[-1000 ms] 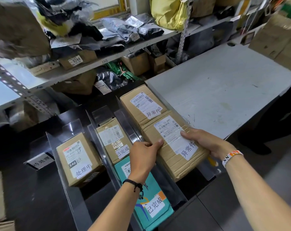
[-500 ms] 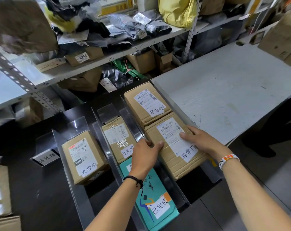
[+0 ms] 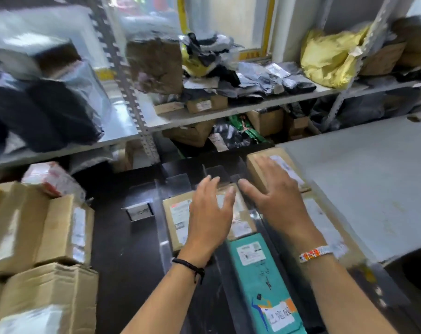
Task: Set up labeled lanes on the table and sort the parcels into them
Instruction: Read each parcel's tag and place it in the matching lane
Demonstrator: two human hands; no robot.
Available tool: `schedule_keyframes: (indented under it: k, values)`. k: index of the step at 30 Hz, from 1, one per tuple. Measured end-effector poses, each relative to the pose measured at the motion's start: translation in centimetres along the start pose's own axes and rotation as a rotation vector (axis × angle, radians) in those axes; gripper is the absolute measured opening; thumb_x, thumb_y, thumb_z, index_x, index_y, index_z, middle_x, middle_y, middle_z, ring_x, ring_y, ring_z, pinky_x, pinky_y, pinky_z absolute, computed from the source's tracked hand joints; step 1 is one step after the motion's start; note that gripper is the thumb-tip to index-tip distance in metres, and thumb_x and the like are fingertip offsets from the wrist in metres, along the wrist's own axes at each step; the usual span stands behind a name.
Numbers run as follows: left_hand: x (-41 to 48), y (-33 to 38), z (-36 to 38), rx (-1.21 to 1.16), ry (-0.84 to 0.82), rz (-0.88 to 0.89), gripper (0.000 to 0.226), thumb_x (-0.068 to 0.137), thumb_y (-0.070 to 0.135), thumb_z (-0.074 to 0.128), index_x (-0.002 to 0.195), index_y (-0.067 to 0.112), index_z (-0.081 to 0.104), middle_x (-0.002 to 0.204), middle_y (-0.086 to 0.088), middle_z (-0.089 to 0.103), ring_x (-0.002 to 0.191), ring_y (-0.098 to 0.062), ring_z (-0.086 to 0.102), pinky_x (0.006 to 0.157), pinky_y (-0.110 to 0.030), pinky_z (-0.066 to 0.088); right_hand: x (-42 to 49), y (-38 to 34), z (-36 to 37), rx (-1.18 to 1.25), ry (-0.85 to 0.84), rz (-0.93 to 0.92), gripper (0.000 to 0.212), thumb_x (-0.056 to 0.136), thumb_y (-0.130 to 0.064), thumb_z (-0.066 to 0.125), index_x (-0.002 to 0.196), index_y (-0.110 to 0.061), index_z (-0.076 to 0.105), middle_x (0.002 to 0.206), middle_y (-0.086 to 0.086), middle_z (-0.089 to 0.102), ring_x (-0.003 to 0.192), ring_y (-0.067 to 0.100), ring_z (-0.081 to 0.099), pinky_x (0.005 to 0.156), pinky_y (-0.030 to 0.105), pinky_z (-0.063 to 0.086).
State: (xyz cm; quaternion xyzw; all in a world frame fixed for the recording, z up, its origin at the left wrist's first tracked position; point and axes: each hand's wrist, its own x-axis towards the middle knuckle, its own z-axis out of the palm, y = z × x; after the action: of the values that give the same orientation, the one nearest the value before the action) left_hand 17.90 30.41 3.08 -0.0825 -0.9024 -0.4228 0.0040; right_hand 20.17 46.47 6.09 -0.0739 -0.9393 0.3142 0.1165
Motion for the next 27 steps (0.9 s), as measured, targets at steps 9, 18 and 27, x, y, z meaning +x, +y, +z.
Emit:
schedule_keyframes:
  k: [9,18,27]
  values:
    - [-3.6,-7.4,-17.8,0.130,0.464,-0.052,0.069,0.098,0.056,0.036,0.153,0.017,0.049,0.168,-0.003,0.033,0.155,-0.020,0.029,0.123,-0.046,0.030,-1.5,-19.7,10.2,0.212,-0.159,-0.349,0.068,0.099,-0.058,0.038,0.161,-0.031,0.039,0.169,-0.007,0.033,0.155,0.008,0.027,0.123,0.034,0.022]
    - [-8.9,-14.1,-29.6,0.200,0.686,-0.142,0.068,0.098,0.051,0.029,0.152,0.016,0.051,0.164,-0.005,0.040,0.152,-0.020,0.034,0.124,-0.042,0.031,-6.3,-32.9,18.1,0.512,-0.329,-0.473,0.049,0.109,-0.038,0.046,0.155,-0.023,0.048,0.159,-0.007,0.047,0.144,-0.005,0.036,0.125,0.026,0.026]
    - [-13.3,-20.9,-41.8,0.310,0.880,-0.328,0.051,0.095,0.033,0.053,0.140,0.009,0.059,0.146,-0.013,0.054,0.138,-0.033,0.049,0.115,-0.043,0.038,-10.9,-42.2,25.7,0.688,-0.666,-0.305,0.082,0.095,-0.070,0.047,0.164,-0.030,0.029,0.165,-0.004,0.041,0.148,0.010,0.042,0.125,0.042,0.032]
